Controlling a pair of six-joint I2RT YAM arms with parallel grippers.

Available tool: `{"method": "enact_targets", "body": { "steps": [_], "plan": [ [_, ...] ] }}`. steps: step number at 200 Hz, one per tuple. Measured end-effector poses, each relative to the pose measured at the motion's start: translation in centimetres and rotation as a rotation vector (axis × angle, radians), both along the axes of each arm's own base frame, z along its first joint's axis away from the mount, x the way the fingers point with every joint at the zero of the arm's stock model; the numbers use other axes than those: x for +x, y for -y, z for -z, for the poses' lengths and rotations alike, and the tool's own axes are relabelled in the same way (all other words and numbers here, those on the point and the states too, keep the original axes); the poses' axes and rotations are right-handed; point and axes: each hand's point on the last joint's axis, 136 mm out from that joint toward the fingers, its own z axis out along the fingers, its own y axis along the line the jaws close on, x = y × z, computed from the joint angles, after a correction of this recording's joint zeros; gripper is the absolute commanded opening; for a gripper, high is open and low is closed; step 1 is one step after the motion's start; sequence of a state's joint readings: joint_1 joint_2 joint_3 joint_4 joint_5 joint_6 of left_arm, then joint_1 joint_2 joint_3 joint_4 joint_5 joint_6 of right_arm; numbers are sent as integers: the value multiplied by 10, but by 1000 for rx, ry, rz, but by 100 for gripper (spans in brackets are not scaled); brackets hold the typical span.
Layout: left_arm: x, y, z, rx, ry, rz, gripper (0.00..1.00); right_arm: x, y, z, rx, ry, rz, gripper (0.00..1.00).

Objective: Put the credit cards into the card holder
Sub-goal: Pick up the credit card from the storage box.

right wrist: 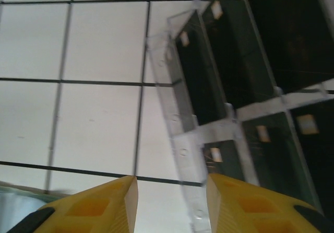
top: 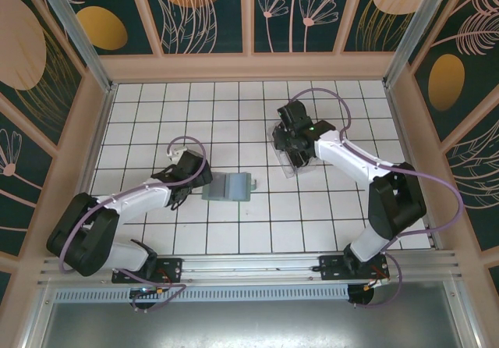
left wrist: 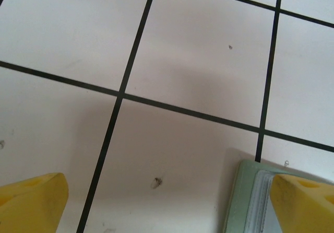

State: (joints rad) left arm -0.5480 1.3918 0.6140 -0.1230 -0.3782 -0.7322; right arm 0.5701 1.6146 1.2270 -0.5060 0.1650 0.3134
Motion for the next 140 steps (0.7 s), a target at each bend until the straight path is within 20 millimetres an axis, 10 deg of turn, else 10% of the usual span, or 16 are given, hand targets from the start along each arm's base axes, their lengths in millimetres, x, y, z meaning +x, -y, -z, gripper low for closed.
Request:
{"method": "enact_targets", "body": {
  "steps": [140],
  "plan": [
    [4,0,-2,18,3,13,99,-10,32,38,-218,-58,-4,37]
  ]
}}
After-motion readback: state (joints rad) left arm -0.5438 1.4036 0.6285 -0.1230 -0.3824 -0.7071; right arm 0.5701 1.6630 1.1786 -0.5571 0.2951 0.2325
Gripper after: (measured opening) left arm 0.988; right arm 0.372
